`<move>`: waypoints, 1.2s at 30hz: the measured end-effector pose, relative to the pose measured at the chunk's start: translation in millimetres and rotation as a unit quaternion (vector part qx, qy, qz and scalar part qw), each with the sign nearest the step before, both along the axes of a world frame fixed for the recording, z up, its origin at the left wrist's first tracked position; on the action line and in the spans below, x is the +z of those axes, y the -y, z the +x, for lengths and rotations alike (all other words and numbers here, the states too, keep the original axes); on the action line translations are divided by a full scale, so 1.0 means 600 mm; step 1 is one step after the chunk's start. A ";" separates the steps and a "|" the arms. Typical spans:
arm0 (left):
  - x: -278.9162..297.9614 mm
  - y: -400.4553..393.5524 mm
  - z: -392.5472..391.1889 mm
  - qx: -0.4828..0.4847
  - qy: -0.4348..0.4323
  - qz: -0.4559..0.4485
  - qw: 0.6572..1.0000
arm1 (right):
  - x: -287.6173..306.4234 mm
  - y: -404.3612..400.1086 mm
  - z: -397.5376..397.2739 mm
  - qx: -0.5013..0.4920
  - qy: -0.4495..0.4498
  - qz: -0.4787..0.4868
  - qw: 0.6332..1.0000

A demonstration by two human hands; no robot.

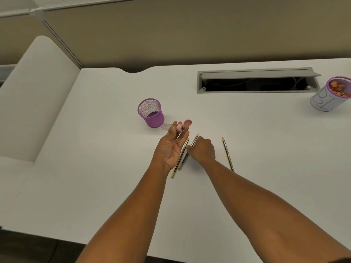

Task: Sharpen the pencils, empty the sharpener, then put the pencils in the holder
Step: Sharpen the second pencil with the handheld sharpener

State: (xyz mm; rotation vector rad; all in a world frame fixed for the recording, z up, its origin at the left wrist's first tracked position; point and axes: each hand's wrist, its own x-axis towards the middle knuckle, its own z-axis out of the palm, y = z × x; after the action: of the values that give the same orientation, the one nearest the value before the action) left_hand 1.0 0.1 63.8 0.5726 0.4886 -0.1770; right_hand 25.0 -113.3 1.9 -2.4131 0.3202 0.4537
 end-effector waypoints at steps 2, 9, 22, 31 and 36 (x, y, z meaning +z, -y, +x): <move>-0.003 -0.004 0.000 -0.002 0.001 0.000 1.000 | -0.002 -0.005 -0.001 -0.004 0.004 0.000 1.000; -0.005 -0.016 -0.002 -0.007 0.008 -0.007 1.000 | 0.000 -0.009 0.002 -0.040 0.006 -0.003 0.999; 0.015 0.002 0.001 -0.031 0.036 0.017 0.999 | 0.050 0.073 0.023 -0.008 0.060 0.030 0.998; 0.052 0.026 0.023 -0.037 0.081 0.078 0.993 | 0.126 0.135 0.023 0.044 0.195 0.061 0.978; 0.070 0.040 0.032 -0.021 0.079 0.057 0.995 | 0.169 0.156 0.014 0.095 0.270 0.049 0.957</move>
State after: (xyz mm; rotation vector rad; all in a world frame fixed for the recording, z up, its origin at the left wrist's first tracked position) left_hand 20.1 -23.6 106.1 0.7023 0.3348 -0.1442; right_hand 33.2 -206.7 103.1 -2.3662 -0.1712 -0.1176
